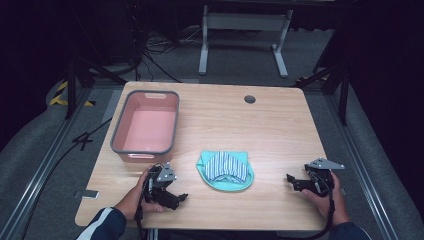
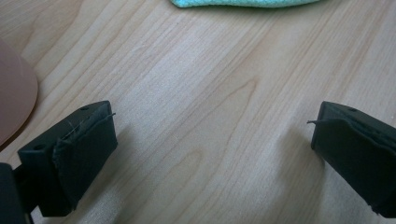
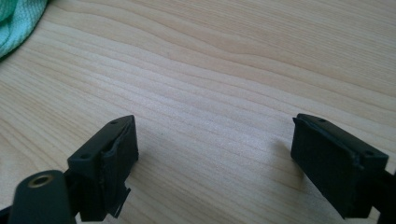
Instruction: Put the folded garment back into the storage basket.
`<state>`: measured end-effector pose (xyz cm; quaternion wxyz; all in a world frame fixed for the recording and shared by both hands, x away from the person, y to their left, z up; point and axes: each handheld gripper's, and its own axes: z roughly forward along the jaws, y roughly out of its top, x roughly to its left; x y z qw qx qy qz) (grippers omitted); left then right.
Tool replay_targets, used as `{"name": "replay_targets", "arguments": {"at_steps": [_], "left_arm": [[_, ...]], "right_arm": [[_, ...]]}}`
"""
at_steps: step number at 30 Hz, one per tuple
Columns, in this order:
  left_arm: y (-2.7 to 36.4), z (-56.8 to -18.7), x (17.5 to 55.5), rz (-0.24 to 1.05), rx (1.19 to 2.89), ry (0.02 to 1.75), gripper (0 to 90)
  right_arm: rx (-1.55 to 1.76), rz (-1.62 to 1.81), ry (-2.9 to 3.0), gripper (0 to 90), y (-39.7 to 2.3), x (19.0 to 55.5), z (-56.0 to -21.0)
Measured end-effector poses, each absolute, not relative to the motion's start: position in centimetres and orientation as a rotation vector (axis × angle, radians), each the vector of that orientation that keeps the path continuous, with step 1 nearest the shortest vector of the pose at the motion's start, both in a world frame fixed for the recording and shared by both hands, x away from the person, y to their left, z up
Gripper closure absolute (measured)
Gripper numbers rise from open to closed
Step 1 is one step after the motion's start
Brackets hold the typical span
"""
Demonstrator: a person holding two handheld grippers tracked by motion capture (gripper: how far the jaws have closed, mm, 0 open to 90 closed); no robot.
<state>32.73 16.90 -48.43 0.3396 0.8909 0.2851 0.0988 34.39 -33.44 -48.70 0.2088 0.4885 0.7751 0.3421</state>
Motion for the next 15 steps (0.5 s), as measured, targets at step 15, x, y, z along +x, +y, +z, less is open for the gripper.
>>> {"name": "replay_targets", "arguments": {"at_steps": [15], "left_arm": [[16.79, -47.99, 32.71, 0.255, 2.340, 0.717, 7.6]], "right_arm": [[1.361, 0.938, 2.162, 15.2, -33.40, 34.44, -48.62]]}}
